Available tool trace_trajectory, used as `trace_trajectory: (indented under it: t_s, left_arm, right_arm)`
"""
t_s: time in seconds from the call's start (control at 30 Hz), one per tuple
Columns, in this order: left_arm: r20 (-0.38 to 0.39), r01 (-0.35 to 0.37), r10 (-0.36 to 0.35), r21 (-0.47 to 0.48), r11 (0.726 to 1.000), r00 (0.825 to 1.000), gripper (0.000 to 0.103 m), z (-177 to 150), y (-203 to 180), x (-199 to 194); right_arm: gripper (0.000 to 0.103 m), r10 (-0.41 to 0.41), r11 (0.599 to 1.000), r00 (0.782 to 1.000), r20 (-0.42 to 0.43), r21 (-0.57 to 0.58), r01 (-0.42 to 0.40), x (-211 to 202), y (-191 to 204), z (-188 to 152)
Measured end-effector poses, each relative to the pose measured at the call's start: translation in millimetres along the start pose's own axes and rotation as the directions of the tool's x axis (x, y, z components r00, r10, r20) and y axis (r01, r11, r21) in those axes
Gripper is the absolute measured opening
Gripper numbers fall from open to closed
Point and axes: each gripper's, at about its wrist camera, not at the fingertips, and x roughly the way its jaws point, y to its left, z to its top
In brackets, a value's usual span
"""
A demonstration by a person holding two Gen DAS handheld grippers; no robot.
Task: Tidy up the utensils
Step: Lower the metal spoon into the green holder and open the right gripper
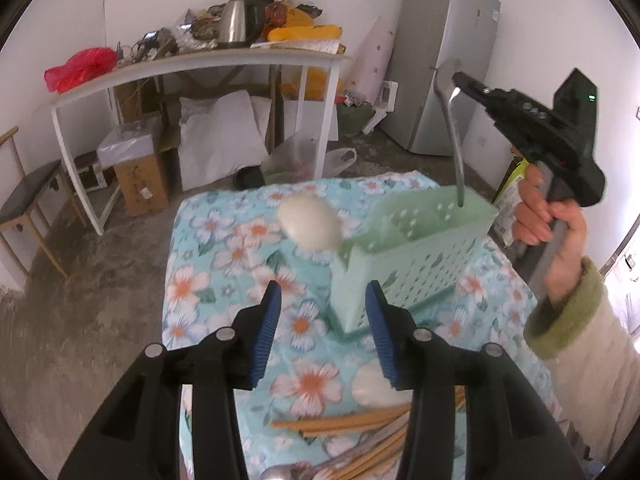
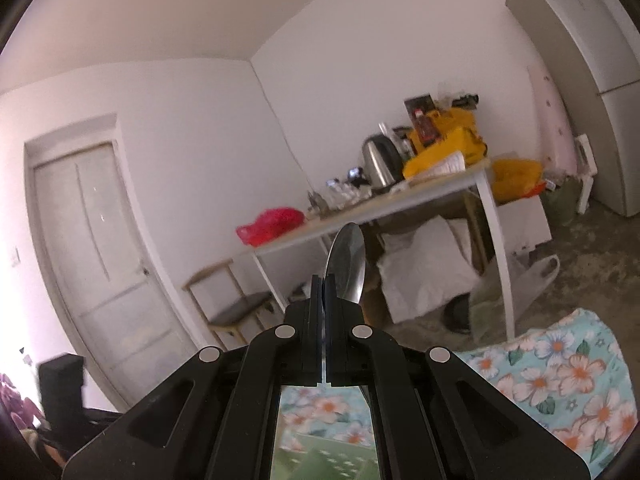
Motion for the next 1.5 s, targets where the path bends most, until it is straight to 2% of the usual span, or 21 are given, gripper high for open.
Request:
trace_trajectory:
  t_s: [0.2, 0.47, 0.63, 0.73, 0.9, 1.03, 1.1, 1.4, 1.5]
  left_arm:
    - [-0.014, -0.004, 0.004, -0.045, 0.999, 1.000, 0.042, -14.7, 19.8, 0.4]
    - [-0.011, 0.009, -0.010, -0.106, 0.994, 1.000, 0.042, -25.3, 32.8, -2.2]
    - [-0.009, 0.010, -0.011, -0.132, 0.991, 1.000, 0.042, -33.3, 35.5, -5.7]
    - [-0.007, 0.017, -0.018, -0.149, 0.989, 1.000, 0.042, -39.9, 35.8, -9.6]
    - [-0.002, 0.024, -0.025, -0.172, 0.985, 1.000, 0.043, -55.4, 30.1, -17.8]
    - [0.008, 0.040, -0.039, -0.205, 0.978, 0.999, 0.044, -67.4, 26.5, -23.5]
    - [0.011, 0.044, -0.043, -0.219, 0.975, 0.999, 0.044, -75.5, 25.5, -25.7]
    - [0.013, 0.016, -0.013, -0.248, 0.969, 1.000, 0.045, -106.1, 29.4, -42.5]
    - [0.005, 0.004, -0.003, -0.262, 0.965, 1.000, 0.045, -118.1, 35.1, -46.7]
  right_arm:
    - [0.000, -0.041, 0.997, 0.998, -0.043, -0.061, 0.038, 0.5, 0.8, -22.6]
    - [0.000, -0.076, 0.990, 0.995, -0.059, -0.120, 0.069, -34.5, 7.2, -40.3]
    - [0.003, -0.145, 0.978, 0.986, -0.086, -0.167, 0.129, -54.2, 9.9, -54.4]
    - [0.004, -0.180, 0.974, 0.978, -0.107, -0.160, 0.162, -66.3, 7.5, -62.9]
    - [0.006, -0.195, 0.974, 0.976, -0.091, -0.133, 0.183, -89.7, 10.4, -64.5]
    - [0.014, -0.195, 0.976, 0.978, -0.076, -0.112, 0.186, -108.8, 16.4, -64.6]
    - [0.015, -0.199, 0.976, 0.977, -0.076, -0.106, 0.190, -115.7, 17.7, -66.0]
    - [0.015, -0.213, 0.977, 0.973, -0.089, -0.036, 0.211, -159.2, 27.7, -87.4]
    - [0.018, -0.221, 0.975, 0.968, -0.116, -0.005, 0.222, -170.4, 31.7, -99.3]
